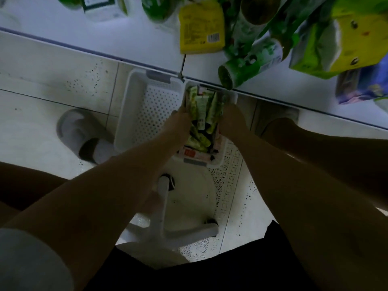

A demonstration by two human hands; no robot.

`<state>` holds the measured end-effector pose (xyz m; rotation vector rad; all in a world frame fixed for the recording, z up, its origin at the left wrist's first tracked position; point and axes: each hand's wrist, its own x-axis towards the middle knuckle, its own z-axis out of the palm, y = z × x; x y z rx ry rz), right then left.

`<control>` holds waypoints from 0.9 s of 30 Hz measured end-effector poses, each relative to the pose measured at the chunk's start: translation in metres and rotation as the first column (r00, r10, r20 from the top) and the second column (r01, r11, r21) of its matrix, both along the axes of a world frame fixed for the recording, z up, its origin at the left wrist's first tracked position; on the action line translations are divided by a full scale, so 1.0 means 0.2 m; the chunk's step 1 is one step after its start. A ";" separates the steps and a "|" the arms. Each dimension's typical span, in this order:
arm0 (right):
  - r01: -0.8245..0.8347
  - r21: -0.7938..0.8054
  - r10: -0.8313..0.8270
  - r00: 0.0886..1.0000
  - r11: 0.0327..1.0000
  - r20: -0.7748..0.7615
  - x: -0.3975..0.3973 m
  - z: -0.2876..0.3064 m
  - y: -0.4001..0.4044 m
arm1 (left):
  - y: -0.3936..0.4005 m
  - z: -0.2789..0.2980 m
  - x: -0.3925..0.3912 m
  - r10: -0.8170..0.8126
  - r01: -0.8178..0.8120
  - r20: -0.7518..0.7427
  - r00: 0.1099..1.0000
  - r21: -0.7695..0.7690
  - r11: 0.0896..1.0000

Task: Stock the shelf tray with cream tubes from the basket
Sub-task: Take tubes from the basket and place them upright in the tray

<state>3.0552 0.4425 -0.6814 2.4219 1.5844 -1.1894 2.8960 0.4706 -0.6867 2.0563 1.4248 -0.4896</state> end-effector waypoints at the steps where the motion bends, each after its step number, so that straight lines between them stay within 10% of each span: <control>1: 0.034 -0.006 -0.034 0.999 0.999 0.015 -0.02 -0.01 0.00 | -0.01 0.00 0.00 -0.013 0.013 0.012 1.000 0.021 1.000; 17: 0.219 -0.089 -0.236 0.929 0.972 -0.287 -0.04 0.19 -0.04 | 0.01 0.16 -0.12 0.262 -0.254 0.152 0.953 -0.066 0.965; 27: 0.185 0.053 -0.136 0.863 0.981 -0.487 -0.01 0.79 0.09 | 0.28 0.79 -0.19 0.289 -0.332 0.603 0.744 -0.042 0.942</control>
